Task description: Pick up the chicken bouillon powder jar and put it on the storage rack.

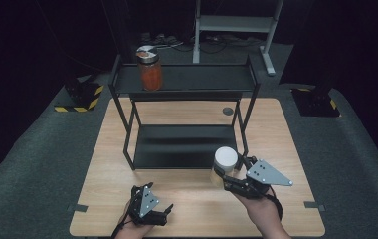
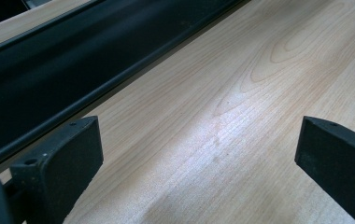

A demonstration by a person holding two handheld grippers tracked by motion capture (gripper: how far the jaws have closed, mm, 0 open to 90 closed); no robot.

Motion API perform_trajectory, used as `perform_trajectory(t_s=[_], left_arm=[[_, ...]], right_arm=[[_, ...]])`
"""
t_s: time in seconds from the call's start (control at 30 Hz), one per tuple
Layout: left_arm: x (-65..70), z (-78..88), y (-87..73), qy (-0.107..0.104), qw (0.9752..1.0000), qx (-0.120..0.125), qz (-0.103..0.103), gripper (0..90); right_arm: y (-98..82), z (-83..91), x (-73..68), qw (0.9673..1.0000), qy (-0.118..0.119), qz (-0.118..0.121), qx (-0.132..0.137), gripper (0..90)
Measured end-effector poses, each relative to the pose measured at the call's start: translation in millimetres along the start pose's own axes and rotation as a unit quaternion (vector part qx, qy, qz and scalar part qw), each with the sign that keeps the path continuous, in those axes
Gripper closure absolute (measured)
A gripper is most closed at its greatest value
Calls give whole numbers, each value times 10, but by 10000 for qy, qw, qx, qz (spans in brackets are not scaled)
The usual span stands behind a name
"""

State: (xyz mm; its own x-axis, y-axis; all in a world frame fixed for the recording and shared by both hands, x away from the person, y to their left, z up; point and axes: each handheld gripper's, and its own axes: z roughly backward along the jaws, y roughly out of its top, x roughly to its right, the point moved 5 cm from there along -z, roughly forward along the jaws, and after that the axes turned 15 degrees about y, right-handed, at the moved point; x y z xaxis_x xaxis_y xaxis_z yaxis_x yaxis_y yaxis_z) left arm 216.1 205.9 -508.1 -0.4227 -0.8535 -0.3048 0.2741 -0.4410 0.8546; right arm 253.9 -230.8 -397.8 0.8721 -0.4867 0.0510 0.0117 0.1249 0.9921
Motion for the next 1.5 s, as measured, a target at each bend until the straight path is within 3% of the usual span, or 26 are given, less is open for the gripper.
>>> perform_trajectory(t_s=[0.7, 1.0, 1.5], left_arm=[[-51, 1, -23, -124, 9998, 45, 128, 12], [-69, -1, -28, -152, 9997, 49, 180, 12], [-85, -4, -34, -203, 9996, 63, 204, 12]], right_arm=[[359, -197, 151, 9995, -255, -19, 184, 327], [505, -275, 258, 9992, -336, 34, 236, 327], [678, -431, 312, 9988, -384, 153, 252, 327]])
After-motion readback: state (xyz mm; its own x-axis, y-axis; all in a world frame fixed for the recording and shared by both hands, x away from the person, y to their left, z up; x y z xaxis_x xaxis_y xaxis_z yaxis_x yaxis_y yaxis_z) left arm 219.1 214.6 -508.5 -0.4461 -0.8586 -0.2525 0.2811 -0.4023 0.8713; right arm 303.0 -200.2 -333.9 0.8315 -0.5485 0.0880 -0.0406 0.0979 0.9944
